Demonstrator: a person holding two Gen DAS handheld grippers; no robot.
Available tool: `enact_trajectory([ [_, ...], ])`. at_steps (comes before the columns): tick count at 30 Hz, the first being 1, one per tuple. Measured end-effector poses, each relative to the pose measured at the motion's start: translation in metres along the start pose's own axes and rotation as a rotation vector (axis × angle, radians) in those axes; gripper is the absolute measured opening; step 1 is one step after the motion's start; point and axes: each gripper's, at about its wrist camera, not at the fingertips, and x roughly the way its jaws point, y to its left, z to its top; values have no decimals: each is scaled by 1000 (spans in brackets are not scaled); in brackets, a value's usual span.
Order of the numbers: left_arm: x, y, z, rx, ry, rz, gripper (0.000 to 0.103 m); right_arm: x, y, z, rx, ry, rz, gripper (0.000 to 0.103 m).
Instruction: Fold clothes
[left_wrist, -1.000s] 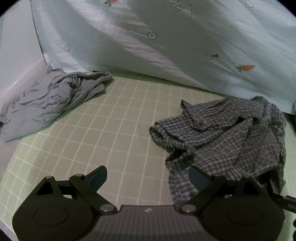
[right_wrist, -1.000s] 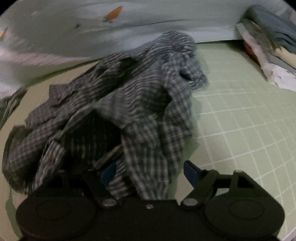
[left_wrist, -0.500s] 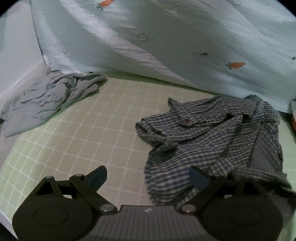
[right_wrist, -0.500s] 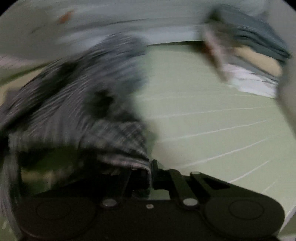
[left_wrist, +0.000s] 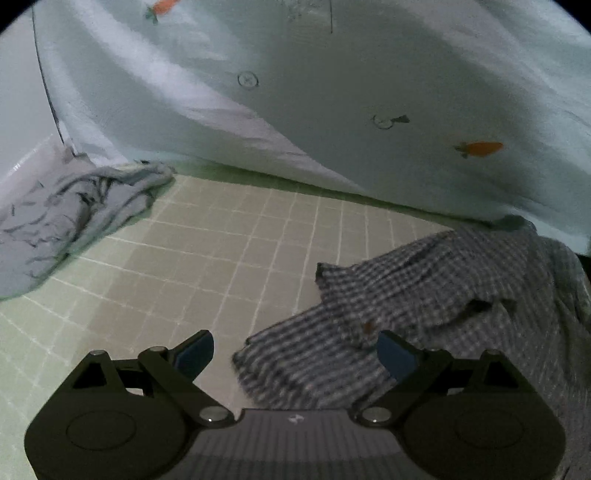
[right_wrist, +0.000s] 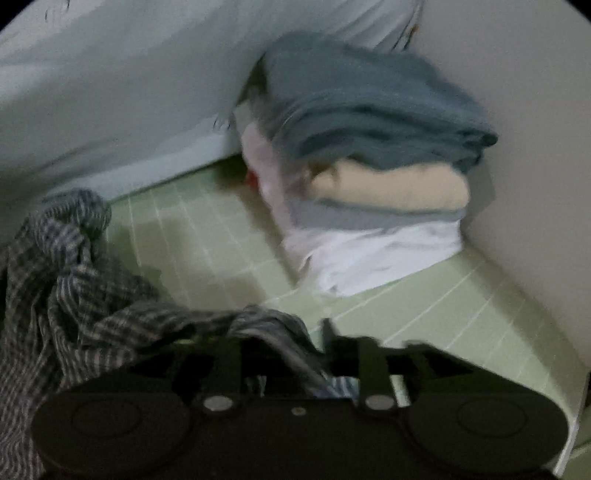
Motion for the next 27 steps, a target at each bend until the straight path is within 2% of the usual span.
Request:
enact_trajectory([
  [2, 17, -7, 8, 15, 18, -13, 95, 2, 8, -4, -7, 13, -7, 51],
  [5, 47, -15, 18, 53, 49, -23, 95, 2, 16, -9, -21, 30, -18, 53],
  [9, 89, -15, 31, 35, 109, -65, 93, 3, 28, -15, -40, 52, -33, 54],
  [10, 98, -15, 33, 34, 123, -76, 88, 3, 31, -17, -44, 57, -36, 55],
  [11, 107, -15, 36, 32, 138, -86, 80, 3, 33, -18, -49, 63, -40, 57],
  [12, 115, -15, 38, 30, 152, -93, 77, 4, 36, -20, -54, 68, -44, 57],
  [13, 121, -14, 40, 26, 164, -100, 68, 4, 39, -21, -59, 74, -48, 58],
  [14, 125, -13, 42, 18, 167, -108, 50, 4, 42, -23, -63, 79, -51, 58],
  [15, 129, -12, 43, 10, 167, -117, 39, 4, 45, -25, -68, 85, -55, 58],
  [16, 132, -10, 45, 5, 163, -119, 13, 4, 48, -26, -73, 91, -59, 58],
  [17, 134, -7, 47, 2, 158, -120, 3, 4, 51, -28, -77, 96, -63, 58],
  [19, 136, -1, 53, -6, 139, -121, 3, 2, 55, -27, -87, 98, -69, 58],
  [21, 133, 11, 60, 5, 94, -90, 3, -1, 58, -24, -98, 93, -70, 58],
  [24, 128, 41, 72, 1, 30, 9, 3, -9, 61, -20, -103, 79, -60, 58],
  [27, 122, 92, 87, -52, -19, 137, 3, -17, 64, -18, -106, 68, -51, 58],
])
